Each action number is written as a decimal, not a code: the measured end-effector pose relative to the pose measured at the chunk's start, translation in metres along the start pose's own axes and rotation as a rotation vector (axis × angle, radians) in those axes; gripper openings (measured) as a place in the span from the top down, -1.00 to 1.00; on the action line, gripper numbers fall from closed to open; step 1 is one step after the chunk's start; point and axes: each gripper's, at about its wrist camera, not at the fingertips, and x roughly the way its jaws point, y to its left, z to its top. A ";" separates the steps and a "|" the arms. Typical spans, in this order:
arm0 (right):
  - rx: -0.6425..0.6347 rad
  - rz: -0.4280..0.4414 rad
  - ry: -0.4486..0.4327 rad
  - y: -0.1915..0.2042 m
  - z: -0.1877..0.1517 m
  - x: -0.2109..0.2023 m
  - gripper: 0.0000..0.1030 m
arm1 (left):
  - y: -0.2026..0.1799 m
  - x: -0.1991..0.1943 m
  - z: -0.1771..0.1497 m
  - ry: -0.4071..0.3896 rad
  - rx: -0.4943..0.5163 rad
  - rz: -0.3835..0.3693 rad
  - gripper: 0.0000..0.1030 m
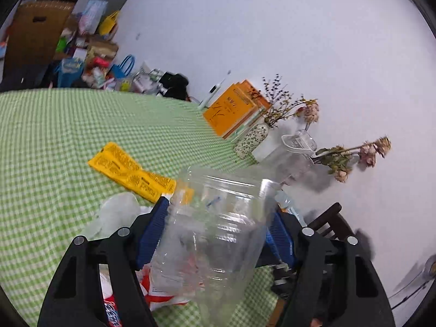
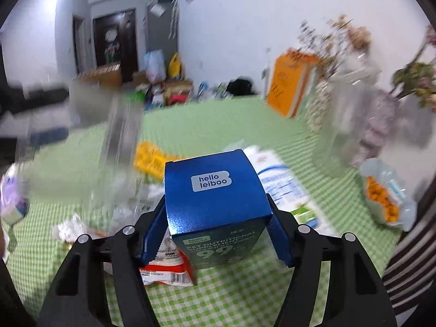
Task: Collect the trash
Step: 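Grasp the clear plastic container with the left tool while the right tool grasps the blue box, then carry the clear container and blue box to the cardboard box and release both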
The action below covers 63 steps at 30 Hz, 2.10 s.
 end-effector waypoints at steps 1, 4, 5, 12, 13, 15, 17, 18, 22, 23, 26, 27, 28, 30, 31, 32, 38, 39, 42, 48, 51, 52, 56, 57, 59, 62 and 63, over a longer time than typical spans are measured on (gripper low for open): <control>0.009 -0.017 -0.032 -0.005 0.002 -0.014 -0.25 | -0.005 -0.003 -0.001 0.003 0.023 -0.007 -0.22; 0.039 -0.074 -0.109 -0.028 0.000 -0.057 -0.25 | -0.021 -0.015 -0.006 -0.039 0.072 -0.055 -0.17; 0.051 -0.095 -0.126 -0.037 -0.003 -0.070 -0.25 | -0.030 -0.018 -0.008 -0.058 0.108 -0.058 -0.16; 0.178 -0.325 -0.176 -0.120 -0.059 -0.162 -0.25 | -0.090 -0.024 -0.036 -0.067 0.260 -0.106 -0.16; 0.214 -0.359 -0.165 -0.137 -0.075 -0.173 -0.25 | -0.098 -0.024 -0.042 -0.060 0.280 -0.121 -0.16; 0.280 -0.406 -0.132 -0.165 -0.103 -0.185 -0.25 | -0.121 -0.016 -0.059 -0.028 0.334 -0.154 -0.16; 0.343 -0.450 -0.066 -0.192 -0.139 -0.188 -0.25 | -0.139 -0.004 -0.072 0.015 0.380 -0.170 -0.16; 0.362 -0.460 -0.034 -0.201 -0.153 -0.187 -0.25 | -0.147 0.001 -0.077 0.031 0.390 -0.174 -0.16; 0.426 -0.463 0.058 -0.227 -0.198 -0.170 -0.26 | -0.186 0.027 -0.099 0.116 0.443 -0.203 -0.16; 0.447 -0.464 0.078 -0.234 -0.210 -0.164 -0.26 | -0.197 0.033 -0.105 0.135 0.460 -0.211 -0.16; 0.513 -0.465 0.147 -0.248 -0.242 -0.144 -0.26 | -0.225 0.047 -0.127 0.180 0.516 -0.225 -0.16; 0.533 -0.462 0.163 -0.252 -0.249 -0.141 -0.26 | -0.232 0.052 -0.133 0.193 0.528 -0.229 -0.16; 0.558 -0.453 0.181 -0.255 -0.260 -0.137 -0.26 | -0.242 0.060 -0.142 0.215 0.541 -0.234 -0.16; 0.586 -0.440 0.207 -0.258 -0.274 -0.131 -0.26 | -0.251 0.072 -0.154 0.249 0.548 -0.240 -0.16; 0.597 -0.437 0.227 -0.259 -0.282 -0.128 -0.26 | -0.258 0.081 -0.163 0.276 0.555 -0.244 -0.16; 0.604 -0.433 0.241 -0.262 -0.287 -0.126 -0.26 | -0.264 0.089 -0.171 0.301 0.560 -0.245 -0.16; 0.637 -0.419 0.339 -0.262 -0.316 -0.121 -0.28 | -0.293 0.148 -0.243 0.472 0.637 -0.238 -0.16; 0.651 -0.410 0.337 -0.262 -0.321 -0.124 -0.28 | -0.296 0.159 -0.256 0.494 0.659 -0.224 -0.16; 0.686 -0.386 0.334 -0.264 -0.329 -0.127 -0.28 | -0.301 0.193 -0.298 0.582 0.705 -0.180 -0.16; 0.757 -0.366 0.373 -0.268 -0.348 -0.128 -0.27 | -0.306 0.238 -0.335 0.600 0.757 -0.096 -0.16; 0.785 -0.358 0.382 -0.267 -0.357 -0.124 -0.27 | -0.306 0.251 -0.329 0.653 0.647 -0.109 -0.15; 0.791 -0.355 0.382 -0.267 -0.359 -0.124 -0.27 | -0.310 0.249 -0.329 0.641 0.656 -0.115 -0.15; 0.810 -0.356 0.384 -0.268 -0.366 -0.122 -0.27 | -0.326 0.244 -0.340 0.533 0.773 -0.086 -0.15; 0.818 -0.359 0.382 -0.269 -0.368 -0.122 -0.27 | -0.326 0.250 -0.344 0.513 0.778 -0.076 -0.15; 0.829 -0.357 0.378 -0.269 -0.370 -0.123 -0.27 | -0.320 0.267 -0.351 0.554 0.753 -0.063 -0.15; 0.836 -0.354 0.373 -0.269 -0.371 -0.124 -0.27 | -0.304 0.289 -0.363 0.625 0.685 -0.039 -0.15; 0.838 -0.352 0.373 -0.269 -0.371 -0.124 -0.27 | -0.297 0.295 -0.366 0.628 0.677 -0.026 -0.15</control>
